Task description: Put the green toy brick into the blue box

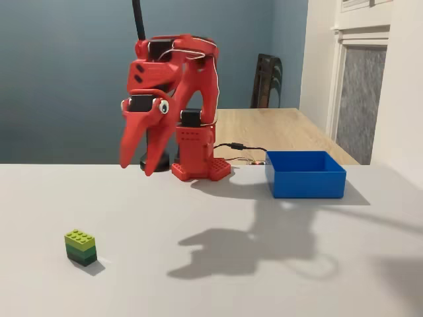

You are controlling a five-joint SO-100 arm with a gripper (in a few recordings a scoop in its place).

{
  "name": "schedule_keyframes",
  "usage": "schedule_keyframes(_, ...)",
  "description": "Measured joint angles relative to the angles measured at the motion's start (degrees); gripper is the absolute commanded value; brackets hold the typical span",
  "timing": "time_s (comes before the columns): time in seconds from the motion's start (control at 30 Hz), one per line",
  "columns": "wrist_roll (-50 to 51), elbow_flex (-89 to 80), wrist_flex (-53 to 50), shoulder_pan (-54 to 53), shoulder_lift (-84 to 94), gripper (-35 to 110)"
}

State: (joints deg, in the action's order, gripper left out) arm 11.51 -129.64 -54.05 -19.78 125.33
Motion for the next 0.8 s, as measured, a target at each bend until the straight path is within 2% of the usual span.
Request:
schedule_keyframes(0.37,8.17,9.58,0.00,-4.04,-14.24,29)
schedule_keyframes(0.8,10.37,19.60,0.00,-4.75,-29.53,28)
